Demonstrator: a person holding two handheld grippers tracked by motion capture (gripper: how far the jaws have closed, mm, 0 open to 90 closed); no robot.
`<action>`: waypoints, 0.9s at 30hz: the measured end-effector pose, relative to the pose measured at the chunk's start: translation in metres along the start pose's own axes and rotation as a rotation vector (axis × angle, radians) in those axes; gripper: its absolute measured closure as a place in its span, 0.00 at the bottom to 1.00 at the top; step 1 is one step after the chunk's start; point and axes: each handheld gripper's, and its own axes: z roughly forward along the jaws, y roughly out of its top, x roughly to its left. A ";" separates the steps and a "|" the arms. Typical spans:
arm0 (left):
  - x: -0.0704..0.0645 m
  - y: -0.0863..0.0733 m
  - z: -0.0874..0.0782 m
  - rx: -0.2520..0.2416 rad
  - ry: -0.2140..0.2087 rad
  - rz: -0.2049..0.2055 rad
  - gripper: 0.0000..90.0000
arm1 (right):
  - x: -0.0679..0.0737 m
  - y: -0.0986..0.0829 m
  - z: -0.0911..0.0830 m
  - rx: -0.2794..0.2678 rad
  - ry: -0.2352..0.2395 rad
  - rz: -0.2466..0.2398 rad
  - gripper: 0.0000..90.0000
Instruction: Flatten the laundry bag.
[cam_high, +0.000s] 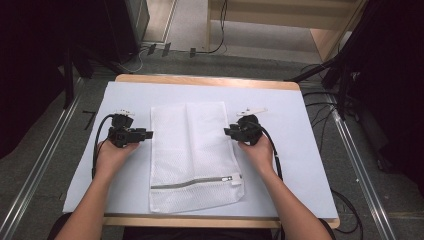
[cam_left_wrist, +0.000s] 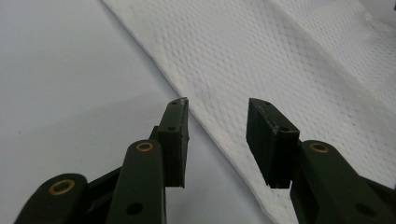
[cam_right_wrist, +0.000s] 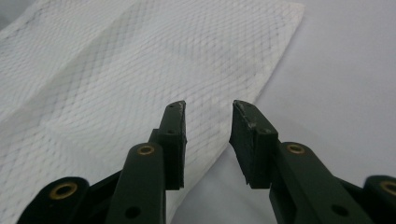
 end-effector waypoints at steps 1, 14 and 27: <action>-0.002 -0.002 -0.001 0.007 0.003 0.004 0.67 | -0.001 0.002 0.003 -0.002 -0.001 0.000 0.75; -0.014 -0.018 0.015 0.045 -0.001 0.020 0.70 | -0.001 0.007 0.029 0.068 -0.072 -0.035 0.82; -0.024 -0.012 0.027 0.034 0.024 0.067 1.00 | -0.005 0.006 0.025 0.072 -0.072 -0.012 1.00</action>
